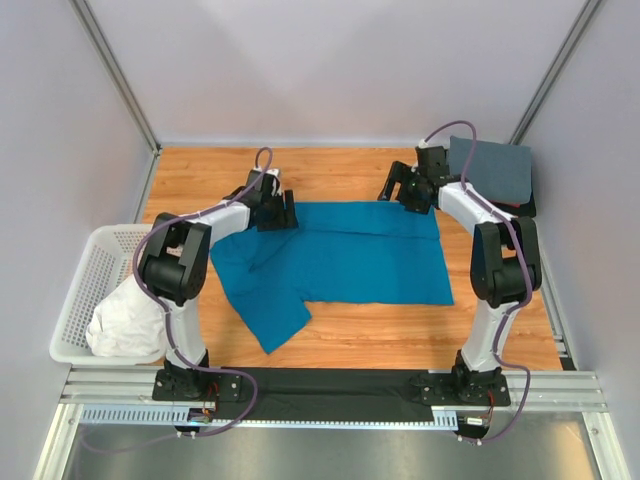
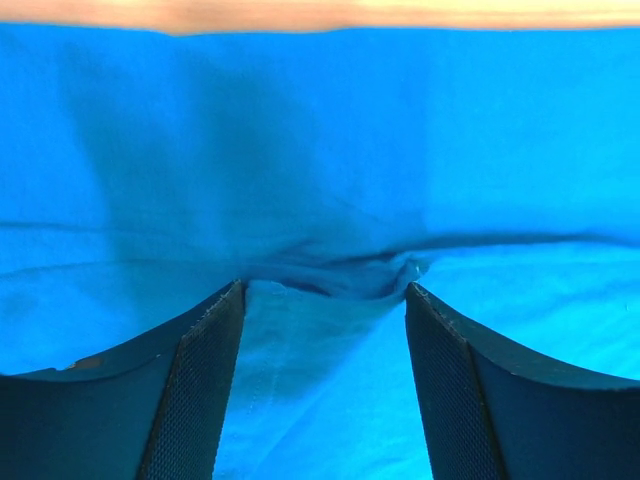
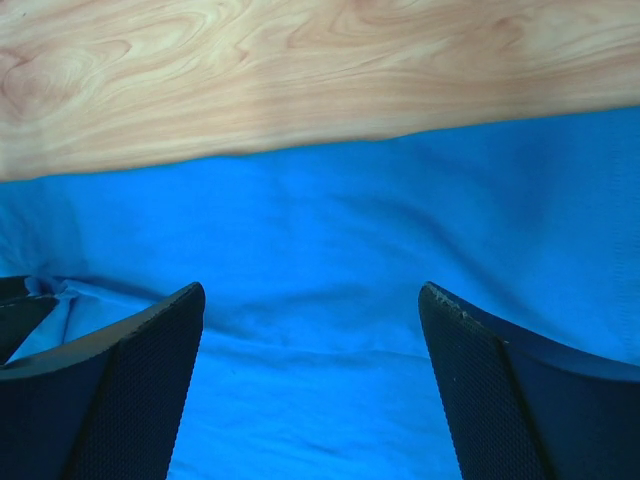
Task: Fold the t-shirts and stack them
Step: Fold the tshirt
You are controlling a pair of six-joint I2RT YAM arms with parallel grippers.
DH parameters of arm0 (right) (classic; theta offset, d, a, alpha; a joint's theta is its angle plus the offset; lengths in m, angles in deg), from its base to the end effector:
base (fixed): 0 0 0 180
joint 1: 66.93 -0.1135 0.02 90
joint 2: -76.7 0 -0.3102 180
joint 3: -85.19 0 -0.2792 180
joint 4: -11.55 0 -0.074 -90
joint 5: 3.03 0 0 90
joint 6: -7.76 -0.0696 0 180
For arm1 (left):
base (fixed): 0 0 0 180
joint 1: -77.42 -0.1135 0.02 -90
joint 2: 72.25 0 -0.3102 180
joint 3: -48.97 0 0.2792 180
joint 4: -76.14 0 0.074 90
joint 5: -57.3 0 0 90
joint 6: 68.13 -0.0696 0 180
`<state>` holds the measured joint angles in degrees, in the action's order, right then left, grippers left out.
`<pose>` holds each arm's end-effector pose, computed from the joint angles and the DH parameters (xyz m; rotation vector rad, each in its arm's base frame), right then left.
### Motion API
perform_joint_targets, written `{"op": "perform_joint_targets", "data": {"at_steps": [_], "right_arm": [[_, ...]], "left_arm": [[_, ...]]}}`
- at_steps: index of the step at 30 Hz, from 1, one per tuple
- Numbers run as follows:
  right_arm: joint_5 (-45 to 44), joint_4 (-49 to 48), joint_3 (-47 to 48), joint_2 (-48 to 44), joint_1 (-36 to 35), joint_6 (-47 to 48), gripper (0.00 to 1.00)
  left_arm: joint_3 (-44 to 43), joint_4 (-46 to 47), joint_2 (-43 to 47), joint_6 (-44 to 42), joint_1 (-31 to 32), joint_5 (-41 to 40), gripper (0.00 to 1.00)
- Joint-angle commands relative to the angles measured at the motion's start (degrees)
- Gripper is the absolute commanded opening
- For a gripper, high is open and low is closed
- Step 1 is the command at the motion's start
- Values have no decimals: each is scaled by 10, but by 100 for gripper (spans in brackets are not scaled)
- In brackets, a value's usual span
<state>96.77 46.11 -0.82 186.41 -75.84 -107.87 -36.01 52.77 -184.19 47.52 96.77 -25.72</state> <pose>0.4768 0.0867 0.2202 0.2855 2.4730 0.4705 0.4464 -0.1657 0.1645 -0.0826 2.5029 -0.4867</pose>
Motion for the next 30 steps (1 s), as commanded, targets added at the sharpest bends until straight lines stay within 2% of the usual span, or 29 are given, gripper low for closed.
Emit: {"op": "perform_joint_targets", "data": {"at_steps": [1,10,16,21,25,28,30], "right_arm": [[11,-3,33,6,-2,-3,89],[7,-4,17,11,-2,-6,88],[9,-5,15,18,-2,-7,89],[7,-4,16,21,-2,-5,89],[7,-3,16,22,-2,-5,89],[5,-1,14,23,-2,-4,89],[4,-2,14,23,-3,-5,89]], "left_arm": [[23,46,46,3,0,28,71],[68,90,80,2,0,44,64],[106,139,99,6,2,88,64],[123,135,108,0,18,122,66],[130,94,134,-21,45,122,65],[137,67,156,-24,61,109,56],[150,61,173,-14,63,107,45]]}}
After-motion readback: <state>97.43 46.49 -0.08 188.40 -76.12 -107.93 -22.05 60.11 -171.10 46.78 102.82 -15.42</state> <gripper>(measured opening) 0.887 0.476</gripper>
